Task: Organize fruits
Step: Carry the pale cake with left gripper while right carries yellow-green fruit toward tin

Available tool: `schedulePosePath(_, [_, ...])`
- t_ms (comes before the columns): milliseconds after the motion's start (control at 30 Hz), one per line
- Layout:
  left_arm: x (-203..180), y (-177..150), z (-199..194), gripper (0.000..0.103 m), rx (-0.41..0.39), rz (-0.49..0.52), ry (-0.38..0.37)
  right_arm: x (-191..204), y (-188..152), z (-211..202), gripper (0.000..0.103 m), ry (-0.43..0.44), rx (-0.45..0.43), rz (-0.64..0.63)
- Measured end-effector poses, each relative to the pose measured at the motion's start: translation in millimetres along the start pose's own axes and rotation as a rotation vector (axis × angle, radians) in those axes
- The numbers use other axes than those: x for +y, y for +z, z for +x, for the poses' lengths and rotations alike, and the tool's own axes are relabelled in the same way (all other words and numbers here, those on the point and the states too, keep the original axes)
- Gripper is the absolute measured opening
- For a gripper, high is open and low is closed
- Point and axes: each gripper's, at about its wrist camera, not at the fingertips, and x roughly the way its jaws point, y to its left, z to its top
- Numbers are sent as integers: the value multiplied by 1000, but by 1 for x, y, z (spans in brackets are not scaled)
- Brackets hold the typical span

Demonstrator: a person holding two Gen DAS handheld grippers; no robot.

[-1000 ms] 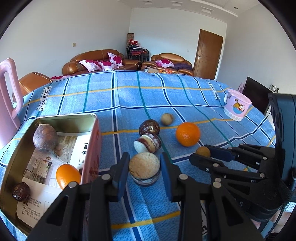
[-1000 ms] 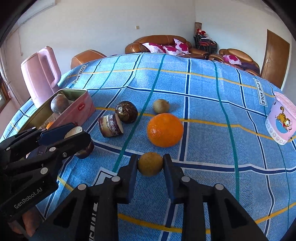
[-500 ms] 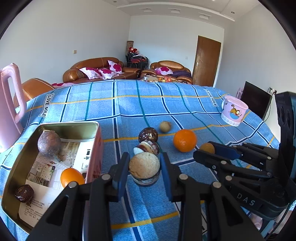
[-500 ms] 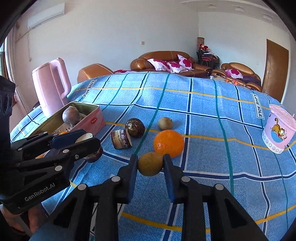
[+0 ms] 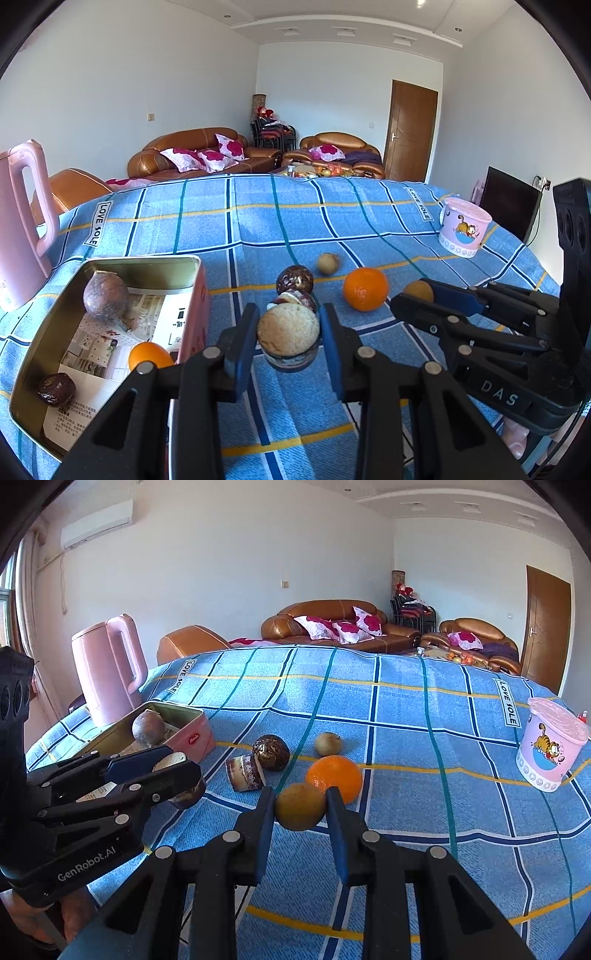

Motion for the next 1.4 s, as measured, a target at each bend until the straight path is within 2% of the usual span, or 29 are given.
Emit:
schedulePosePath(767, [-2,-1,-12,35,-60,13,7,3,-3,-27,30,-11,-144,-17])
schedulePosePath(1400, [-11,-3,-28,35,-150,59,40,6,-8,-46,30,-29,-241,-29])
